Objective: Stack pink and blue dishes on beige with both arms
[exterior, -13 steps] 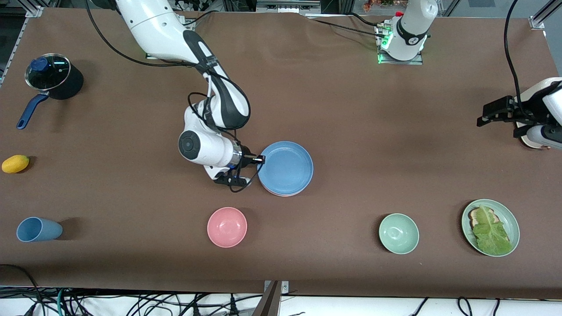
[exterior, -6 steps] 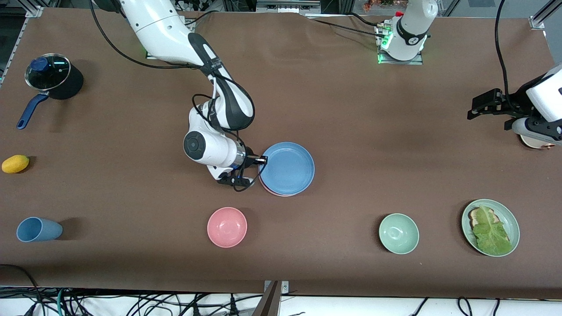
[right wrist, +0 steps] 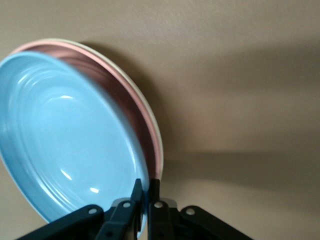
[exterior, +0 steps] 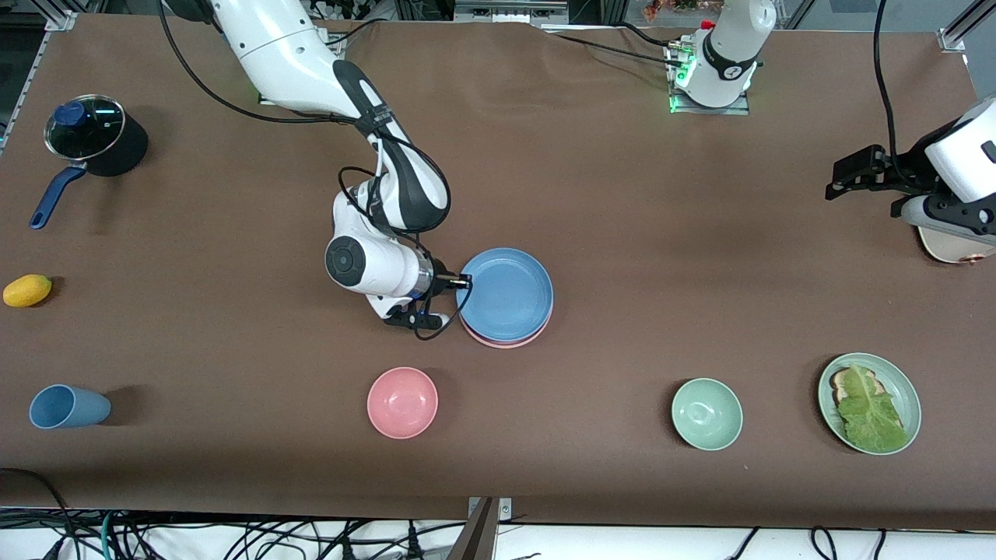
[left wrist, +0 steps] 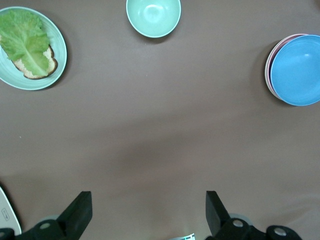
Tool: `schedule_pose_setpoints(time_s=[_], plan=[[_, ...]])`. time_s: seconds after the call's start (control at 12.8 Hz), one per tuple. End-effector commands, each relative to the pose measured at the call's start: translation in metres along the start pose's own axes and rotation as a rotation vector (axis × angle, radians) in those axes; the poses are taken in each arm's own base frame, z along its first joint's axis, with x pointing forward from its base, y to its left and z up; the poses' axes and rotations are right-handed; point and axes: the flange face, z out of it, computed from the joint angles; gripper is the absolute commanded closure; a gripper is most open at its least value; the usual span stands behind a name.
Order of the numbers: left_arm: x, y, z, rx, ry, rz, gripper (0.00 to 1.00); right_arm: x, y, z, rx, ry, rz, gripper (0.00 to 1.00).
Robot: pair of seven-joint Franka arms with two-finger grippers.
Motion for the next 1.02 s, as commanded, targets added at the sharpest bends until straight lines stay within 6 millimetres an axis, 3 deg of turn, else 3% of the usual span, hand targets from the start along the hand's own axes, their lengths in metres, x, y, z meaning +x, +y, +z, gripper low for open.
schedule_pose_setpoints(time_s=[0.0, 0.16, 0.31, 0.55, 0.78, 0.94], plan=[[-0.017, 0.0, 0.001, 0.034, -0.008, -0.014, 0.0, 0.002, 0.004, -0.007, -0.035, -0.017, -0.015, 0.0], [-0.019, 0.001, 0.003, 0.034, -0.011, -0.101, 0.0, 0.001, -0.002, -0.023, -0.071, 0.018, -0.062, 0.0], [-0.024, 0.007, 0.002, 0.042, -0.012, -0.168, 0.0, 0.003, -0.001, -0.052, -0.126, 0.061, -0.103, 0.0], [-0.024, 0.003, 0.003, 0.042, -0.013, -0.17, 0.0, 0.015, 0.032, -0.137, -0.257, 0.117, -0.104, 0.0], [-0.025, 0.002, 0.006, 0.04, -0.018, -0.181, 0.0, 0.018, 0.082, -0.24, -0.392, 0.189, -0.059, 0.0], [-0.027, 0.002, 0.007, 0.04, -0.021, -0.183, 0.0, 0.012, 0.12, -0.307, -0.388, 0.223, 0.011, 0.0]])
